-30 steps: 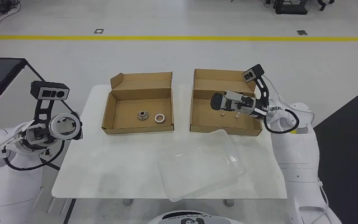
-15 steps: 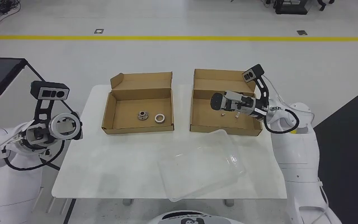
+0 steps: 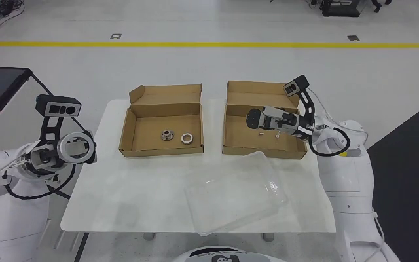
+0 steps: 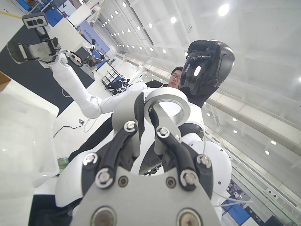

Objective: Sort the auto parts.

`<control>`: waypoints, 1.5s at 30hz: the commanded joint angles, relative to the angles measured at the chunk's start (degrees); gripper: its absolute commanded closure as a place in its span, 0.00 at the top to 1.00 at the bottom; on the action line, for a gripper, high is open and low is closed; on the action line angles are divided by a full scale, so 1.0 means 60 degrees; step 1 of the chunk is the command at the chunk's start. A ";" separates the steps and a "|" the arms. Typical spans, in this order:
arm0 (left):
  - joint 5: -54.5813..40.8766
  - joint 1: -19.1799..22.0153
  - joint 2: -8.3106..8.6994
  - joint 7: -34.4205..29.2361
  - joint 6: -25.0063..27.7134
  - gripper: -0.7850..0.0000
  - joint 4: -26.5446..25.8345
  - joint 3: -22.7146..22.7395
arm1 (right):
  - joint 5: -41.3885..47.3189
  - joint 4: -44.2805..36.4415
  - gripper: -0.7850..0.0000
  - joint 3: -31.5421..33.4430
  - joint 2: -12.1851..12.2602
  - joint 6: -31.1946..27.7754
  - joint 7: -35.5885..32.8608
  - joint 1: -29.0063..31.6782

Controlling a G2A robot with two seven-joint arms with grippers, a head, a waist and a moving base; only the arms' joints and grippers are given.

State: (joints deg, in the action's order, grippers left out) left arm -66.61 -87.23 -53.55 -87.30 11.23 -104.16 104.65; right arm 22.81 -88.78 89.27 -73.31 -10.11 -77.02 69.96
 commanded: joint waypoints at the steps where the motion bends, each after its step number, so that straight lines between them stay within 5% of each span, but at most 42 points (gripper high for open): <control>1: 0.0000 0.0000 0.0000 0.0000 0.0000 0.00 0.0000 0.0000 | 0.0000 0.0000 1.00 0.0000 0.0000 0.0000 0.0000 0.0000; 9: 0.0103 0.0000 -0.0002 0.0153 -0.0018 0.00 -0.0043 -0.0009 | 0.0000 0.0000 1.00 0.0000 0.0000 0.0000 0.0000 0.0000; 21: 0.3097 0.0269 0.0049 0.1642 -0.0536 0.00 -0.0435 -0.0579 | 0.0000 0.0000 1.00 0.0000 0.0000 0.0000 0.0000 0.0000; 35: 0.4948 0.1732 0.0114 0.3185 -0.1782 0.00 -0.0152 -0.1437 | 0.0000 0.0000 1.00 0.0000 0.0000 0.0000 0.0000 0.0000; 45: 0.7436 0.2816 0.0105 0.4185 -0.1993 0.00 0.1232 -0.2823 | 0.0000 0.0000 1.00 0.0000 0.0000 0.0000 0.0000 0.0000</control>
State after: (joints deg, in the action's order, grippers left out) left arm -23.57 -70.88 -52.90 -62.53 -0.67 -97.55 88.62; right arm 22.81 -88.78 89.27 -73.31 -10.11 -77.02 69.96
